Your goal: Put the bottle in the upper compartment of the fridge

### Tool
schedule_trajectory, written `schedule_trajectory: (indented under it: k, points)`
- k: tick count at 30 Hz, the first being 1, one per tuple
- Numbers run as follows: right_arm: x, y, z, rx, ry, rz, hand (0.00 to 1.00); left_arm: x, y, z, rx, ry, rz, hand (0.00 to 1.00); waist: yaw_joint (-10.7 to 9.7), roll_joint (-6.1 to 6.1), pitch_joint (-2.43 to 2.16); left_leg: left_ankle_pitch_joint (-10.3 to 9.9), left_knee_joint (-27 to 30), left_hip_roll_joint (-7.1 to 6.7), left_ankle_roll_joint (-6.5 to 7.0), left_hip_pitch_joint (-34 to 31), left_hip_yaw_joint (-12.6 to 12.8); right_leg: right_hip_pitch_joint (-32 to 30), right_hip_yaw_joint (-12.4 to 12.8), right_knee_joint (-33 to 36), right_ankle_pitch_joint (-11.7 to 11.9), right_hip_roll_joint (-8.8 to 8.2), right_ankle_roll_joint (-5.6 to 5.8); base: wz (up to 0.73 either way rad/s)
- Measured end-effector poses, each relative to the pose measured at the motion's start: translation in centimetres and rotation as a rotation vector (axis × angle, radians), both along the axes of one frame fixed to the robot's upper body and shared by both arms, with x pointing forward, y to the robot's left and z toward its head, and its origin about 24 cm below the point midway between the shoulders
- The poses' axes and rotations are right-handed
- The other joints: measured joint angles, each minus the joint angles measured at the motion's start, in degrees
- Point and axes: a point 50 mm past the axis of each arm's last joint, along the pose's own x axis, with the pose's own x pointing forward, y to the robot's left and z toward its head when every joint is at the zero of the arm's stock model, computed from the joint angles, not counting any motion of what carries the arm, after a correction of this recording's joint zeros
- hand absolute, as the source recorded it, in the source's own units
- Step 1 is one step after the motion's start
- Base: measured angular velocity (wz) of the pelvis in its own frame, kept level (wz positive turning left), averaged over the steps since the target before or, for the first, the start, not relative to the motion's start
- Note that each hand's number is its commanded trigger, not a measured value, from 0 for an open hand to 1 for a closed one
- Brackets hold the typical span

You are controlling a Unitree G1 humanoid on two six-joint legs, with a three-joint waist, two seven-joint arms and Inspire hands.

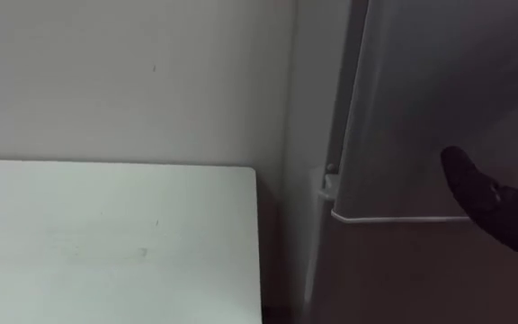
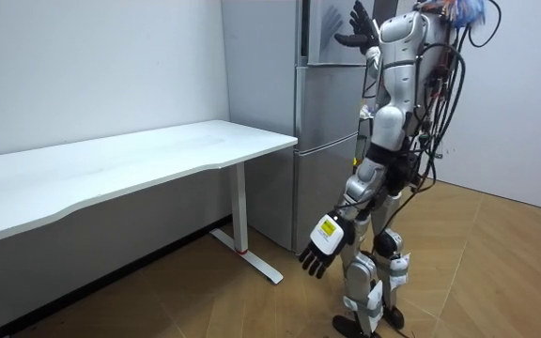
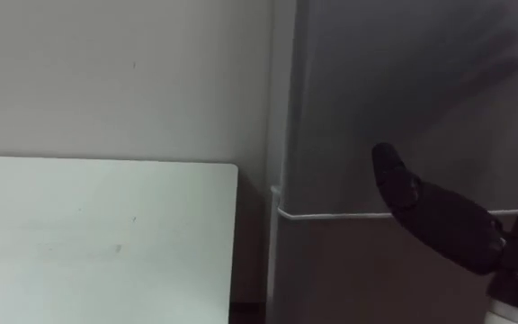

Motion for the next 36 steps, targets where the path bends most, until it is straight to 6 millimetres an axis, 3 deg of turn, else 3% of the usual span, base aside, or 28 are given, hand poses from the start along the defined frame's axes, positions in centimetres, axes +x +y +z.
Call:
schedule_trajectory:
  k: [5,14,23,28,36]
  points:
    - [0.2,0.4,0.2,-0.009,-0.004,0.025,0.0,0.1,0.2,0.0,0.0,0.0,-0.008,0.0,0.95,-0.17,-0.02,0.1,0.0,0.0,-0.13,0.02,-0.35,0.22,0.11,-0.04,0.0,0.02,0.0,0.04]
    - [0.6,0.7,0.3,-0.018,-0.011,0.027,0.0,1.3,0.5,0.2,0.001,-0.015,-0.043,0.0,2.48,-0.7,0.52,0.1,0.06,-0.2,-0.15,0.89,-1.77,1.83,0.08,-0.41,0.0,0.11,0.01,0.07]
    - [1.9,0.7,-0.2,-0.135,0.018,-0.061,0.0,1.1,0.9,0.3,0.008,0.025,-0.034,0.0,2.33,-0.76,0.61,0.17,0.06,-0.24,-0.28,0.88,-2.04,2.1,-1.67,-0.93,0.0,0.02,0.0,0.0]
    - [3.8,0.2,-0.6,-0.159,0.06,-0.09,0.0,1.1,0.8,0.2,-0.013,0.038,-0.037,0.0,2.25,-1.06,0.7,0.11,0.78,-0.26,-0.22,0.65,-2.35,2.44,-1.75,-0.94,0.0,-0.04,0.0,0.05]
    - [4.8,-0.9,-1.1,-0.199,0.117,-0.152,0.0,0.9,0.8,0.3,-0.053,0.064,-0.039,0.0,2.31,-1.63,0.69,0.41,1.26,-1.15,0.07,-0.13,-4.59,2.65,-3.45,-0.95,-0.02,-0.88,0.03,0.12]
